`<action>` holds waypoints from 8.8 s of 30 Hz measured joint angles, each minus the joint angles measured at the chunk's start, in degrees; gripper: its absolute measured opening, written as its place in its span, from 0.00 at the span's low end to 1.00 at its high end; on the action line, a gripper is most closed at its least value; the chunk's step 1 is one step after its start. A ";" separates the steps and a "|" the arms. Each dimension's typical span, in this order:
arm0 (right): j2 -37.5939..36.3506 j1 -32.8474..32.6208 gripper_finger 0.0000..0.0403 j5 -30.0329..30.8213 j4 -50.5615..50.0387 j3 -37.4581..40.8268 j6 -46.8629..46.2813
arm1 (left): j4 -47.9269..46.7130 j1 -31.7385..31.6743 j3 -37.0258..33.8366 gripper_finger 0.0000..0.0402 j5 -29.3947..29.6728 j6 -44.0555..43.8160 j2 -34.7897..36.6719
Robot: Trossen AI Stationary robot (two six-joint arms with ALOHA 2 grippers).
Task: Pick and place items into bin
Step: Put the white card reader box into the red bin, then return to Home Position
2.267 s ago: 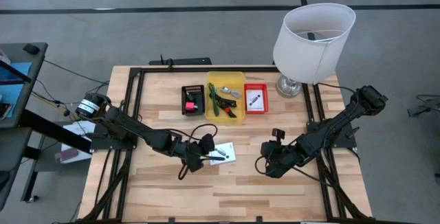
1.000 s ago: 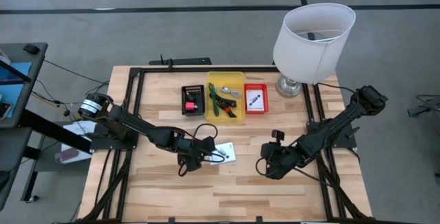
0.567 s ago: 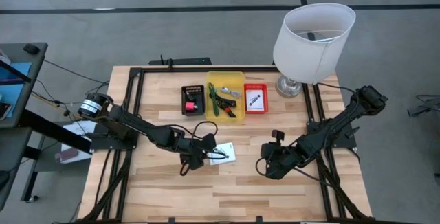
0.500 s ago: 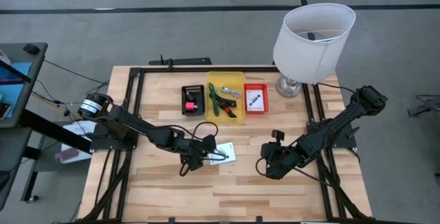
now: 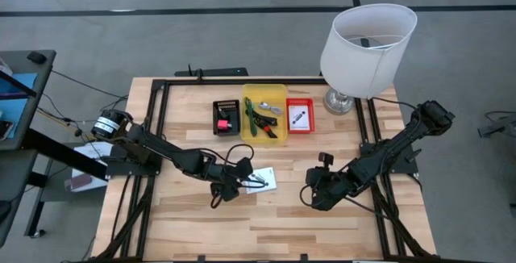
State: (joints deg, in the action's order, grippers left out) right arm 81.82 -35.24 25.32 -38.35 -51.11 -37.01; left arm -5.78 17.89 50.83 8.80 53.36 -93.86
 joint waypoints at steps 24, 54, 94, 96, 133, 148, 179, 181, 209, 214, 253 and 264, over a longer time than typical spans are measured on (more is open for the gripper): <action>0.00 0.00 0.20 -0.02 0.02 0.00 0.00 | -0.59 -1.64 -0.02 0.56 -3.37 8.75 -0.10; -0.04 -0.02 0.20 -1.49 0.96 0.00 0.11 | -1.78 -5.61 8.77 0.46 -5.65 10.71 -18.09; 0.00 -6.67 0.20 -2.71 15.08 0.00 1.03 | 23.72 1.04 9.75 0.00 17.40 -0.28 -25.96; 0.00 -6.67 0.20 -2.73 15.09 0.00 1.02 | 23.77 1.59 9.67 0.00 19.24 0.48 -25.90; -17.29 -8.24 0.20 3.37 3.59 -0.04 1.55 | 3.54 -9.18 35.18 0.00 23.34 5.94 -26.65; -27.16 -8.26 0.20 -1.34 -6.51 -0.04 1.58 | -5.66 -18.85 48.76 0.00 15.82 -13.34 -26.51; -36.52 -8.24 0.20 -3.24 -15.43 -0.03 4.68 | -1.84 -22.06 55.69 0.00 13.92 -26.21 -35.49; -36.72 -8.24 0.20 -3.96 -15.52 -0.03 4.67 | -1.69 -21.85 55.67 0.00 14.55 -26.36 -35.58; -36.61 -6.21 0.20 -1.24 -5.47 -0.02 12.37 | -17.59 -9.49 38.89 0.00 17.89 -53.30 6.28; -40.02 -2.84 0.20 -14.43 3.86 -0.04 24.39 | 4.89 -9.40 16.49 0.00 16.80 -51.36 19.52; -81.29 18.24 0.20 -13.97 24.64 36.03 25.11 | 57.94 -28.30 -50.29 0.00 -11.47 -55.61 43.67; -81.66 18.51 0.20 -22.47 36.95 46.51 24.94 | 58.08 -28.25 -50.36 0.00 -11.66 -62.53 43.67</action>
State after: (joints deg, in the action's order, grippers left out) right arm 0.16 -16.73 2.85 -1.40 -4.60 -12.08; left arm 52.30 -10.36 0.47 -2.86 -9.17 -50.19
